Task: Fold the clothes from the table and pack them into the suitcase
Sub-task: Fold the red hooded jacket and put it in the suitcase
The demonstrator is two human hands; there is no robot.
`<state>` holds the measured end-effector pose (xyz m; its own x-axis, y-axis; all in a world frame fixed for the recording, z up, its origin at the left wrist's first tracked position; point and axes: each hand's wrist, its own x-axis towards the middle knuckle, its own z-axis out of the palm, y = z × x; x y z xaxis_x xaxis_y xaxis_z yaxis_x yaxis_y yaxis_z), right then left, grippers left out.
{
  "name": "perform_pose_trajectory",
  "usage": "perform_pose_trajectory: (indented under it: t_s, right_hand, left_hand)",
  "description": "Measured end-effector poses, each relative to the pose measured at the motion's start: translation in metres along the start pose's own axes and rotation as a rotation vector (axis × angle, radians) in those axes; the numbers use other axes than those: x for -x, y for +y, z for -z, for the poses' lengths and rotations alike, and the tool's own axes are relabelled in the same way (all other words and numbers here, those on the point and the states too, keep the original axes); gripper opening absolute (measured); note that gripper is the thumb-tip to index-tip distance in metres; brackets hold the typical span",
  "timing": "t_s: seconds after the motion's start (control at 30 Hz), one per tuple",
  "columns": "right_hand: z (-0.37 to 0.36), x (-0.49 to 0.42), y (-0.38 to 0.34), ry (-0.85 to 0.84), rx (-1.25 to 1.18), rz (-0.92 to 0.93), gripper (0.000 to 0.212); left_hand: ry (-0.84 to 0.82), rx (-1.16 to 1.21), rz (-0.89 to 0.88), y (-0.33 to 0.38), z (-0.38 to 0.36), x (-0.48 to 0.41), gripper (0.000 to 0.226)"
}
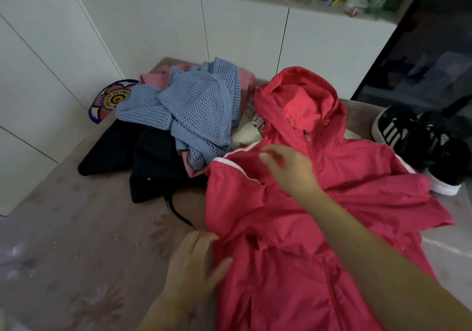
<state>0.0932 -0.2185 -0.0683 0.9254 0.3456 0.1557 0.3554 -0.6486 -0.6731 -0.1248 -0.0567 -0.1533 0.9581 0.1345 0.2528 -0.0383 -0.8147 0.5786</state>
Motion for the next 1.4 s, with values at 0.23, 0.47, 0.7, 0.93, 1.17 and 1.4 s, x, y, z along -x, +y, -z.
perform_pose_trajectory:
  t_s: [0.23,0.47,0.7,0.93,1.17,1.4]
  right_hand:
    - [0.09,0.1,0.111,0.331,0.084,-0.358,0.033]
    - [0.095,0.169,0.158,0.045,0.3,-0.779,0.078]
    - [0.135,0.167,0.181,0.033,0.443,-0.712,0.027]
    - [0.142,0.167,0.197,-0.098,0.526,-0.703,0.03]
    - [0.131,0.149,0.183,0.106,0.332,-0.698,0.029]
    - [0.133,0.142,0.193,0.002,0.381,-0.676,0.032]
  left_hand:
    - [0.172,0.195,0.139,-0.008,0.024,-0.111,0.049]
    - [-0.072,-0.022,0.069,-0.026,0.013,-0.165,0.059]
    - [-0.019,-0.022,0.197,-0.026,0.013,-0.174,0.025]
    - [0.224,-0.025,-0.063,0.046,0.0,-0.143,0.027]
    - [-0.185,-0.315,-0.703,0.049,-0.051,-0.04,0.017]
    - [-0.104,-0.482,-0.51,0.032,-0.056,-0.043,0.023]
